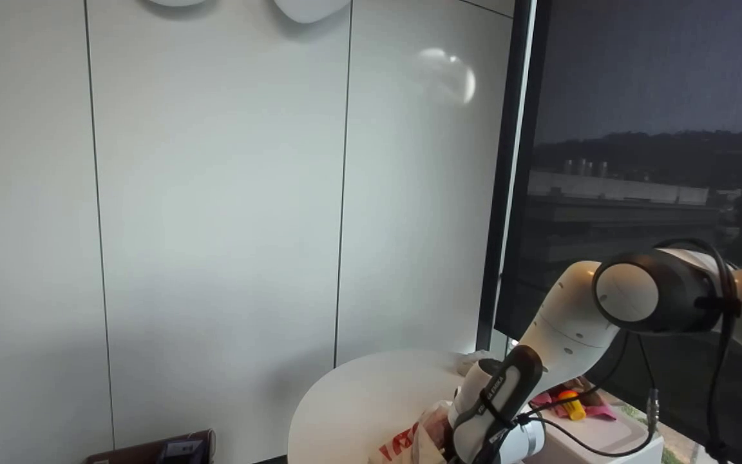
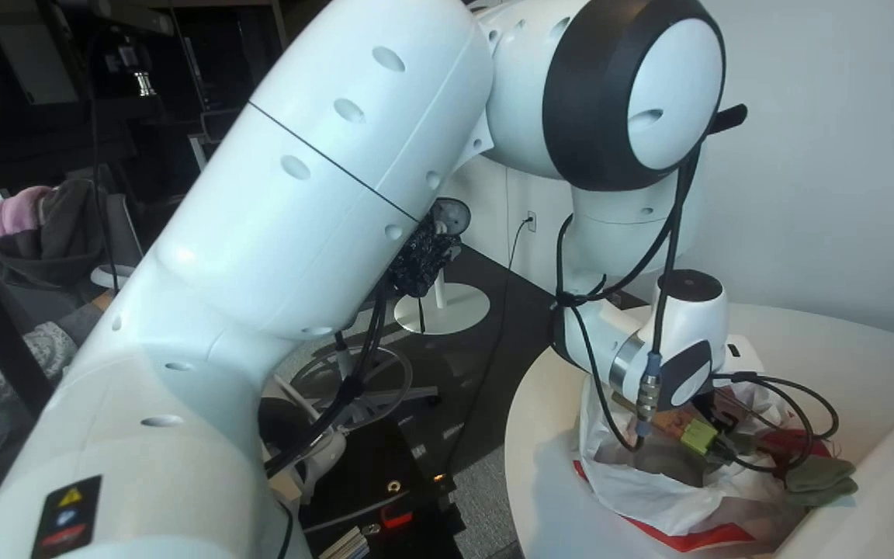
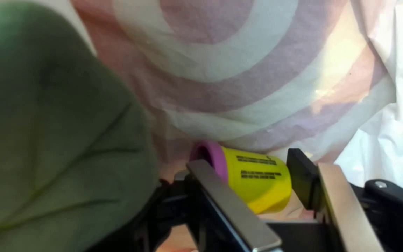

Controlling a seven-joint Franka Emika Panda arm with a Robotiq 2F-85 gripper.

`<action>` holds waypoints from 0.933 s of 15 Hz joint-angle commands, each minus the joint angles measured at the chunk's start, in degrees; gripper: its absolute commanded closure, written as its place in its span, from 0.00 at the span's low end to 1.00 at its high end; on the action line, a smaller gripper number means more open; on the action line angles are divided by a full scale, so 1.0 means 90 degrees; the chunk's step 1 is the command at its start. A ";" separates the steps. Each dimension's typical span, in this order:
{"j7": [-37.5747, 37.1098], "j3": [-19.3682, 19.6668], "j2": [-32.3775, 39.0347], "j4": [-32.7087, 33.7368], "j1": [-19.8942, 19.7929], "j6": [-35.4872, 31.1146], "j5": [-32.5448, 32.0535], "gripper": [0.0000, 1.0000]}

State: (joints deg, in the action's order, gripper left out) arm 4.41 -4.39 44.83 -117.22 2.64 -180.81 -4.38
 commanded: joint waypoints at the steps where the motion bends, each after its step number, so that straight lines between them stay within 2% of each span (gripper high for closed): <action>1: -0.0165 0.0959 -0.0990 -0.0728 0.0906 0.0760 -0.0174 0.67; 3: -0.0307 0.1415 -0.1433 -0.0970 0.1326 0.1521 -0.0390 0.67; 6: -0.0635 0.1823 -0.2093 -0.1215 0.1705 0.2778 -0.1037 0.67; 10: -0.0856 0.1591 -0.2989 -0.1348 0.1365 0.4309 -0.1639 0.67; 14: -0.1252 0.1564 -0.3866 -0.1447 0.0844 0.5109 -0.1875 0.67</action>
State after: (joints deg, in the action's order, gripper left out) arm -3.67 10.40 17.27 -127.73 13.98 -138.66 -18.76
